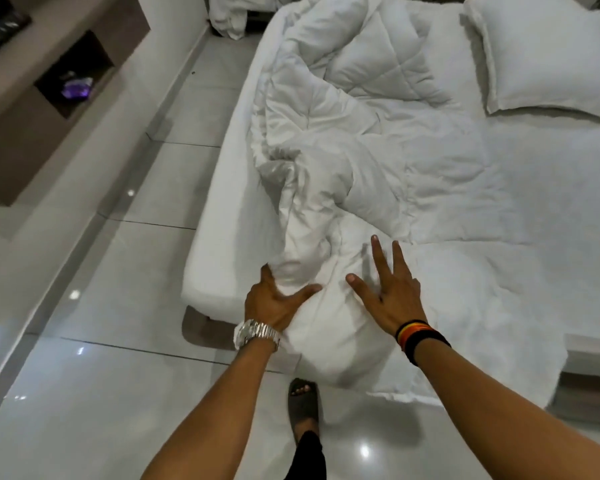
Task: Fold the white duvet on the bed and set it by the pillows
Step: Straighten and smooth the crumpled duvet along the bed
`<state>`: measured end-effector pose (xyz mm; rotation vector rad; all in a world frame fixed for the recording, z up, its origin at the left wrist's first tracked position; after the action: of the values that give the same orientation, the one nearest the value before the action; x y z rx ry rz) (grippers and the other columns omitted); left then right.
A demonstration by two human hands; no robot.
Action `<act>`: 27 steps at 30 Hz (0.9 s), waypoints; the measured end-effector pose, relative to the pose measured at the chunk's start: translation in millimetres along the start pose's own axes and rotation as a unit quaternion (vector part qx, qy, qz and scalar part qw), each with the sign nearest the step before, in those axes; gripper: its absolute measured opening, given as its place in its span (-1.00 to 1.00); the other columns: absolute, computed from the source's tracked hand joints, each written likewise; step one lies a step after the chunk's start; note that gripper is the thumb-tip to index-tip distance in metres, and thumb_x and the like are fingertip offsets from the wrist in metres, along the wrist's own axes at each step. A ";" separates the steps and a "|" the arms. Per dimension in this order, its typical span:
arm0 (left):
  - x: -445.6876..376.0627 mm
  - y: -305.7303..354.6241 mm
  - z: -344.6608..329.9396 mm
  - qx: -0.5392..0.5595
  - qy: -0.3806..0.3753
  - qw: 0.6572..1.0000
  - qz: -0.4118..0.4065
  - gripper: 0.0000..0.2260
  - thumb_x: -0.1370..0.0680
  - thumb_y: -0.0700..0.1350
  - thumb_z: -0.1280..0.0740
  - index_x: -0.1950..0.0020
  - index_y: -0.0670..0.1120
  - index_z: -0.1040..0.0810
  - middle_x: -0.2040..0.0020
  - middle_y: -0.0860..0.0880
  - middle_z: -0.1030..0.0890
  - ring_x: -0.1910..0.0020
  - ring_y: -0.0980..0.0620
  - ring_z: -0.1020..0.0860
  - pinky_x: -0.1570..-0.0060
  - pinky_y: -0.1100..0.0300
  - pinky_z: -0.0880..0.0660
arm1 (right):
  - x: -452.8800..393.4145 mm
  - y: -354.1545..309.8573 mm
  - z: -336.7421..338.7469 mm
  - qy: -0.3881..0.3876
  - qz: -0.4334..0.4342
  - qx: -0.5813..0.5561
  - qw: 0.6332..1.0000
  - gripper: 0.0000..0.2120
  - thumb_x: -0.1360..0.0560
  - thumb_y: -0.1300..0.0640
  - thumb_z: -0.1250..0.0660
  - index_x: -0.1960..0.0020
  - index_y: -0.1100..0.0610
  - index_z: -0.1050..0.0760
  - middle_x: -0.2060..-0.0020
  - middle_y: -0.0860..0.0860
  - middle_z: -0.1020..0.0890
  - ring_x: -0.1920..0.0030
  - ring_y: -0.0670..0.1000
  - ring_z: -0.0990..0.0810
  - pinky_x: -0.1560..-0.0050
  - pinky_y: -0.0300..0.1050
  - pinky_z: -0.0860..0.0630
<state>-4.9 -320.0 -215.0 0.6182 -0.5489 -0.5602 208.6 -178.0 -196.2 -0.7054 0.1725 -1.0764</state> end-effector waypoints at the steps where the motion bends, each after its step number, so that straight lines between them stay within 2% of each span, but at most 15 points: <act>1: 23.5 -11.4 15.9 0.004 0.020 1.000 0.011 0.05 -0.19 0.54 -0.51 -0.50 -0.04 -0.38 -0.22 -0.14 -0.70 -0.20 -0.25 -0.67 -0.15 -0.04 -0.62 | 12.8 -9.5 -2.9 -0.005 0.005 -0.007 1.000 -0.18 -0.49 -0.56 -0.11 -0.58 -0.48 0.28 -0.70 -0.03 0.16 -0.68 0.11 0.00 -0.57 0.43 0.03; 4: 88.0 -57.4 61.5 0.022 0.107 0.993 0.052 0.06 -0.18 0.57 -0.48 -0.48 -0.07 -0.42 -0.23 -0.17 -0.68 -0.17 -0.28 -0.67 -0.12 -0.06 -0.63 | 46.0 -41.2 -22.5 -0.026 0.055 -0.015 0.998 -0.17 -0.49 -0.56 -0.11 -0.59 -0.46 0.27 -0.69 -0.07 0.22 -0.68 0.06 0.10 -0.58 0.40 0.11; 6: 115.2 -93.7 79.4 0.003 0.133 0.986 0.099 0.16 -0.14 0.69 -0.34 -0.54 -0.03 -0.36 -0.21 -0.22 -0.69 -0.13 -0.30 -0.68 -0.11 -0.12 -0.63 | 63.8 -50.4 -52.5 -0.079 0.075 0.024 0.994 -0.17 -0.49 -0.56 -0.08 -0.61 -0.44 0.26 -0.68 -0.09 0.24 -0.68 0.05 0.16 -0.57 0.41 0.15; 7: 121.4 -115.4 80.1 -0.008 0.112 0.984 0.135 0.20 -0.12 0.74 -0.27 -0.57 0.02 -0.31 -0.21 -0.21 -0.69 -0.13 -0.30 -0.67 -0.12 -0.14 -0.62 | 71.6 -47.8 -73.4 -0.123 0.073 0.068 0.987 -0.17 -0.50 -0.56 -0.06 -0.62 -0.41 0.27 -0.68 -0.09 0.25 -0.68 0.07 0.18 -0.56 0.43 0.16; 9: 129.8 -158.8 69.2 -0.028 0.021 0.979 0.201 0.27 -0.09 0.79 -0.12 -0.65 0.09 -0.17 -0.36 -0.19 -0.62 -0.26 -0.28 -0.62 -0.25 -0.16 -0.55 | 90.8 -33.3 -110.8 -0.218 0.036 0.145 0.964 -0.16 -0.51 -0.56 -0.03 -0.64 -0.35 0.25 -0.68 -0.05 0.27 -0.68 0.11 0.23 -0.54 0.47 0.20; 11: 129.2 -191.4 63.0 -0.042 -0.030 0.968 0.245 0.34 -0.08 0.81 0.07 -0.72 0.10 -0.01 -0.55 -0.18 -0.45 -0.43 -0.29 -0.50 -0.42 -0.22 -0.39 | 102.3 -22.9 -131.3 -0.249 -0.001 0.129 0.960 -0.16 -0.52 -0.55 -0.04 -0.66 -0.32 0.23 -0.68 -0.04 0.28 -0.68 0.11 0.24 -0.54 0.47 0.22; 12: 124.0 -199.4 64.7 -0.051 -0.023 0.966 0.251 0.32 -0.10 0.81 0.13 -0.73 0.09 0.02 -0.59 -0.18 -0.40 -0.46 -0.29 -0.46 -0.46 -0.23 -0.33 | 103.9 -22.2 -134.8 -0.244 0.000 0.120 0.962 -0.17 -0.52 -0.54 -0.04 -0.66 -0.32 0.21 -0.68 -0.04 0.27 -0.68 0.10 0.25 -0.55 0.45 0.22; 14: 103.1 -194.2 74.6 -0.057 0.011 0.974 0.218 0.23 -0.21 0.76 0.15 -0.73 0.05 -0.02 -0.58 -0.18 -0.41 -0.44 -0.28 -0.48 -0.42 -0.21 -0.38 | 93.7 -25.7 -135.2 -0.217 0.017 0.115 0.969 -0.19 -0.54 -0.52 -0.05 -0.67 -0.30 0.18 -0.68 -0.06 0.25 -0.68 0.06 0.24 -0.57 0.42 0.21; 17: 53.5 -159.4 81.8 0.021 0.027 0.989 0.143 0.06 -0.38 0.67 -0.05 -0.69 0.01 -0.18 -0.52 -0.19 -0.48 -0.38 -0.26 -0.54 -0.33 -0.14 -0.50 | 53.0 -35.4 -124.0 -0.148 0.012 0.091 0.985 -0.21 -0.56 -0.48 -0.07 -0.68 -0.27 0.12 -0.69 -0.04 0.21 -0.68 0.06 0.20 -0.59 0.36 0.16; 20: -25.0 -120.4 76.0 0.079 -0.002 0.992 0.099 -0.11 -0.51 0.47 -0.25 -0.69 0.00 -0.19 -0.57 -0.17 -0.43 -0.48 -0.24 -0.46 -0.41 -0.14 -0.43 | -1.5 -58.7 -118.9 -0.096 0.013 0.064 0.993 -0.23 -0.59 -0.44 -0.08 -0.69 -0.25 0.11 -0.69 -0.04 0.22 -0.68 0.04 0.24 -0.61 0.32 0.18; 21: -53.6 -108.5 70.6 0.084 -0.012 0.992 0.090 -0.11 -0.51 0.47 -0.27 -0.70 0.00 -0.16 -0.59 -0.15 -0.40 -0.52 -0.23 -0.42 -0.46 -0.16 -0.39 | -18.4 -66.7 -119.0 -0.079 0.016 0.062 0.995 -0.24 -0.60 -0.43 -0.08 -0.69 -0.25 0.12 -0.69 -0.04 0.23 -0.67 0.04 0.25 -0.61 0.31 0.19; 23: -103.9 -83.8 57.3 0.107 -0.040 0.990 0.088 0.02 -0.42 0.57 -0.27 -0.71 0.04 -0.09 -0.64 -0.13 -0.33 -0.57 -0.22 -0.35 -0.52 -0.19 -0.32 | -48.2 -77.8 -121.3 -0.046 0.014 0.066 0.997 -0.25 -0.61 -0.42 -0.07 -0.69 -0.25 0.14 -0.68 -0.03 0.25 -0.67 0.05 0.28 -0.61 0.30 0.23; 27: -180.1 -47.8 29.4 0.176 -0.074 0.970 0.153 0.24 -0.23 0.64 -0.33 -0.72 0.03 0.01 -0.66 -0.12 -0.27 -0.61 -0.22 -0.28 -0.54 -0.17 -0.28 | -92.0 -77.7 -133.5 -0.021 -0.045 0.082 0.995 -0.25 -0.61 -0.42 -0.06 -0.69 -0.25 0.16 -0.68 0.01 0.26 -0.67 0.08 0.29 -0.58 0.37 0.24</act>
<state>-167.4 -250.5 -281.0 0.8126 -0.8790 -0.2171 45.0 -180.7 -270.7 -0.5908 0.0162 -1.1471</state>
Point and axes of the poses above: each hand's wrist, its own x-axis away from the middle knuckle, its own z-axis out of the back of the hand, y = z × x, the point moved 7 cm from there along -x, towards the middle knuckle
